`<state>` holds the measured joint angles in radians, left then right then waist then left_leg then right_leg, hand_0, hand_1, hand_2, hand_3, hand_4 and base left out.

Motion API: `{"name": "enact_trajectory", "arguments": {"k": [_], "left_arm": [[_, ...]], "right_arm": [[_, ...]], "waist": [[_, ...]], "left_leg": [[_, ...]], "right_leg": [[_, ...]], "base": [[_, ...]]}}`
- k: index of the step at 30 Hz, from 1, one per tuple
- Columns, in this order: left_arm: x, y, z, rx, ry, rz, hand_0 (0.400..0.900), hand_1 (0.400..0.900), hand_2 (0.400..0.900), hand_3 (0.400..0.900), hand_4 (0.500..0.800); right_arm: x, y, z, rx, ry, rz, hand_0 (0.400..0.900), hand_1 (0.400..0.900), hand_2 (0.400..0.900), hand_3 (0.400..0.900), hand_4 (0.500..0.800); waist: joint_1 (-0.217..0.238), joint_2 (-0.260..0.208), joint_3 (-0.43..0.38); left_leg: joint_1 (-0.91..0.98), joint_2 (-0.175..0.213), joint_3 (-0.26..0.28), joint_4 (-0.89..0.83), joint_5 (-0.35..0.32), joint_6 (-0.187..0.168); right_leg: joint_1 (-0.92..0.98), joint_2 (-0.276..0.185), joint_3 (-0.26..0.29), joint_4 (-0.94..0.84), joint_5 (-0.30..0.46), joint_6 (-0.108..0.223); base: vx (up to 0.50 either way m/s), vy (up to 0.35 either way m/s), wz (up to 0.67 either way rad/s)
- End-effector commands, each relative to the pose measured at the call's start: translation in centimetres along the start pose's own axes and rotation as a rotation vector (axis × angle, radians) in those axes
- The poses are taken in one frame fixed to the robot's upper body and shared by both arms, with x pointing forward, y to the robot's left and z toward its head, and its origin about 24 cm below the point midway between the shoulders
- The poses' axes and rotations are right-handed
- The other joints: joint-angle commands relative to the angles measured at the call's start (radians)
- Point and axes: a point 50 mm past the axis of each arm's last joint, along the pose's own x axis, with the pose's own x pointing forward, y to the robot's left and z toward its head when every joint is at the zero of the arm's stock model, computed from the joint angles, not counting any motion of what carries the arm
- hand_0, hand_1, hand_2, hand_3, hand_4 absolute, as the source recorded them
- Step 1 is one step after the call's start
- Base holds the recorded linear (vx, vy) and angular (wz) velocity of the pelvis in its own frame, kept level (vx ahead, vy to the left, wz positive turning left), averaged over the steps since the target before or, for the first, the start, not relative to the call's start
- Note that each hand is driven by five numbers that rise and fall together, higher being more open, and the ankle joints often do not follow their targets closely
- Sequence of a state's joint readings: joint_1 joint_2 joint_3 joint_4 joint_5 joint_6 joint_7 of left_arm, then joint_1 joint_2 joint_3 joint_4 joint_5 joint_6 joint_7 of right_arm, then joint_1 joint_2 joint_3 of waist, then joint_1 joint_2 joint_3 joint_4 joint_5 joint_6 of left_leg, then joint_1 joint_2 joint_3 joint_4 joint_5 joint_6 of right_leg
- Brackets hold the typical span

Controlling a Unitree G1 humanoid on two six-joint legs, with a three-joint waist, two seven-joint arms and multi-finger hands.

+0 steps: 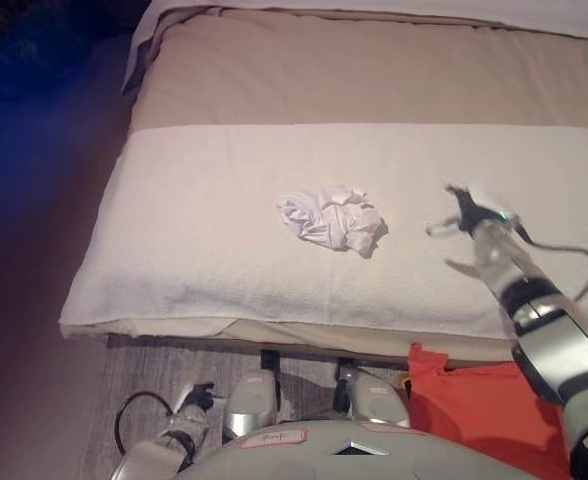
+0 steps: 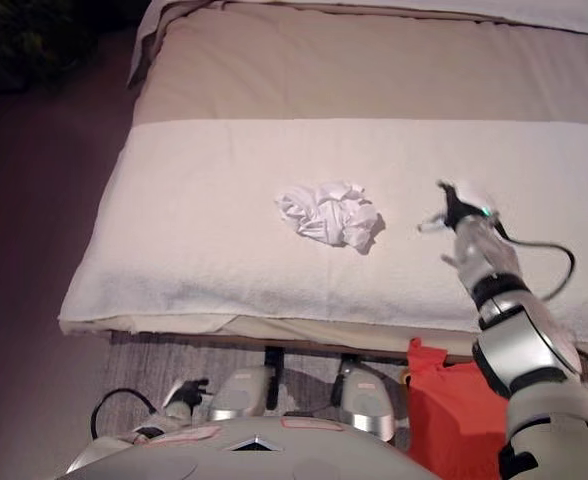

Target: Put the clothes on the bed into the basket.

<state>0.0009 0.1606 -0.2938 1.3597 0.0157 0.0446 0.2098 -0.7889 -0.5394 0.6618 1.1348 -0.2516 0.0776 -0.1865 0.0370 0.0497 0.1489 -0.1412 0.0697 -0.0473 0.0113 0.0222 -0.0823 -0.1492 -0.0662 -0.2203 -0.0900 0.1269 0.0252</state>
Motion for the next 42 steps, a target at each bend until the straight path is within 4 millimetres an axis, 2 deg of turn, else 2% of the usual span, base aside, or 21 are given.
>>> {"name": "enact_trajectory", "arguments": {"k": [1, 3, 5, 7, 18, 24, 26, 38, 39, 40, 41, 42], "left_arm": [[0.4, 2.7, 1.4, -0.003, -0.014, 0.105, 0.900, 0.900, 0.900, 0.900, 0.800], [0.4, 2.7, 1.6, -0.007, -0.023, 0.111, 0.900, 0.900, 0.900, 0.900, 0.800], [0.4, 2.9, 1.6, -0.025, -0.016, 0.122, 0.900, 0.900, 0.900, 0.900, 0.800], [0.4, 3.2, 1.6, -0.040, -0.016, 0.135, 0.900, 0.900, 0.900, 0.900, 0.800], [0.4, 3.4, 2.5, -0.096, -0.039, 0.164, 0.900, 0.900, 0.900, 0.900, 0.800], [0.4, 3.7, 3.9, -0.138, -0.077, 0.166, 0.900, 0.900, 0.900, 0.900, 0.800], [0.4, 3.6, 4.2, -0.146, -0.087, 0.158, 0.900, 0.900, 0.900, 0.900, 0.800], [0.2, 3.2, 6.0, -0.152, -0.146, 0.140, 0.900, 0.900, 0.900, 0.900, 0.800], [0.2, 3.2, 6.0, -0.150, -0.146, 0.139, 0.900, 0.900, 0.900, 0.900, 0.800], [0.2, 3.2, 5.9, -0.149, -0.145, 0.138, 0.900, 0.900, 0.900, 0.900, 0.800], [0.2, 3.1, 5.8, -0.151, -0.144, 0.138, 0.900, 0.900, 0.900, 0.900, 0.800], [0.2, 3.2, 5.7, -0.153, -0.139, 0.138, 0.900, 0.900, 0.900, 0.900, 0.800]], "right_arm": [[1.4, -6.6, 4.8, -0.062, -0.076, -0.175, 0.900, 0.900, 0.900, 0.900, 0.800], [1.5, -6.6, 5.0, -0.060, -0.068, -0.173, 0.900, 0.900, 0.900, 0.900, 0.800], [1.6, -7.6, 6.7, -0.042, -0.079, -0.201, 0.900, 0.900, 0.900, 0.900, 0.800], [1.6, -8.6, 7.3, -0.037, -0.083, -0.229, 0.900, 0.900, 0.900, 0.900, 0.800], [1.4, -12.4, 7.3, -0.033, -0.064, -0.331, 0.900, 0.900, 0.900, 0.900, 0.800], [1.3, -13.8, 6.1, -0.056, -0.019, -0.352, 0.900, 0.900, 0.900, 0.900, 0.800], [1.3, -13.7, 5.7, -0.057, -0.006, -0.344, 0.900, 0.900, 0.900, 0.900, 0.800], [1.5, -12.8, 6.4, 0.017, -0.031, -0.278, 0.900, 0.900, 0.900, 0.900, 0.800], [1.5, -12.7, 6.5, 0.028, -0.038, -0.272, 0.588, 0.588, 0.588, 0.588, 0.613], [1.4, -12.9, 6.7, 0.048, -0.047, -0.273, 0.588, 0.588, 0.588, 0.588, 0.613], [1.4, -12.9, 6.6, 0.068, -0.048, -0.273, 0.400, 0.400, 0.400, 0.400, 0.500], [1.4, -13.0, 6.7, 0.085, -0.049, -0.271, 0.400, 0.400, 0.400, 0.400, 0.500]], "waist": [[0.058, -0.039, 0.040], [0.068, -0.039, 0.043], [0.096, -0.038, 0.068], [0.112, -0.035, 0.089], [0.160, -0.017, 0.192], [0.178, 0.013, 0.247], [0.181, 0.016, 0.255], [0.184, 0.030, 0.302], [0.184, 0.031, 0.302], [0.184, 0.031, 0.302], [0.182, 0.030, 0.300], [0.182, 0.029, 0.298]], "left_leg": [[0.031, -0.018, -0.016, -0.095, 0.074, -0.014], [0.022, -0.015, -0.018, -0.099, 0.076, -0.014], [-0.011, -0.018, -0.037, -0.099, 0.083, -0.014], [-0.044, -0.020, -0.049, -0.099, 0.091, -0.016], [-0.154, -0.038, -0.108, -0.099, 0.126, -0.016], [-0.203, -0.051, -0.146, -0.097, 0.147, -0.013], [-0.212, -0.052, -0.152, -0.097, 0.150, -0.013], [-0.233, -0.062, -0.159, -0.099, 0.157, -0.012], [-0.233, -0.063, -0.160, -0.099, 0.159, -0.013], [-0.233, -0.065, -0.159, -0.099, 0.159, -0.013], [-0.236, -0.068, -0.160, -0.099, 0.162, -0.014], [-0.235, -0.068, -0.161, -0.099, 0.160, -0.014]], "right_leg": [[-0.052, -0.064, 0.044, 0.018, 0.027, 0.088], [-0.063, -0.066, 0.039, 0.017, 0.031, 0.089], [-0.090, -0.070, 0.030, 0.014, 0.042, 0.093], [-0.113, -0.077, 0.020, 0.013, 0.049, 0.098], [-0.206, -0.101, -0.010, 0.052, 0.060, 0.100], [-0.265, -0.124, -0.029, 0.115, 0.047, 0.097], [-0.272, -0.129, -0.032, 0.116, 0.047, 0.099], [-0.293, -0.139, -0.036, 0.119, 0.056, 0.104], [-0.290, -0.140, -0.040, 0.116, 0.057, 0.105], [-0.288, -0.140, -0.040, 0.112, 0.059, 0.106], [-0.288, -0.143, -0.042, 0.107, 0.064, 0.108], [-0.285, -0.143, -0.042, 0.104, 0.065, 0.109]], "base": [[-0.07, 0.019, 0.12], [-0.03, 0.014, 0.07], [-0.05, 0.042, 0.23], [-0.07, 0.039, 0.25], [-0.06, 0.027, 0.20], [-0.07, 0.021, 0.22], [-0.02, 0.012, 0.09], [0.00, 0.001, 0.01], [0.00, 0.000, 0.00], [-0.02, -0.002, 0.06], [0.00, 0.000, 0.00], [0.00, 0.000, 0.00]]}}
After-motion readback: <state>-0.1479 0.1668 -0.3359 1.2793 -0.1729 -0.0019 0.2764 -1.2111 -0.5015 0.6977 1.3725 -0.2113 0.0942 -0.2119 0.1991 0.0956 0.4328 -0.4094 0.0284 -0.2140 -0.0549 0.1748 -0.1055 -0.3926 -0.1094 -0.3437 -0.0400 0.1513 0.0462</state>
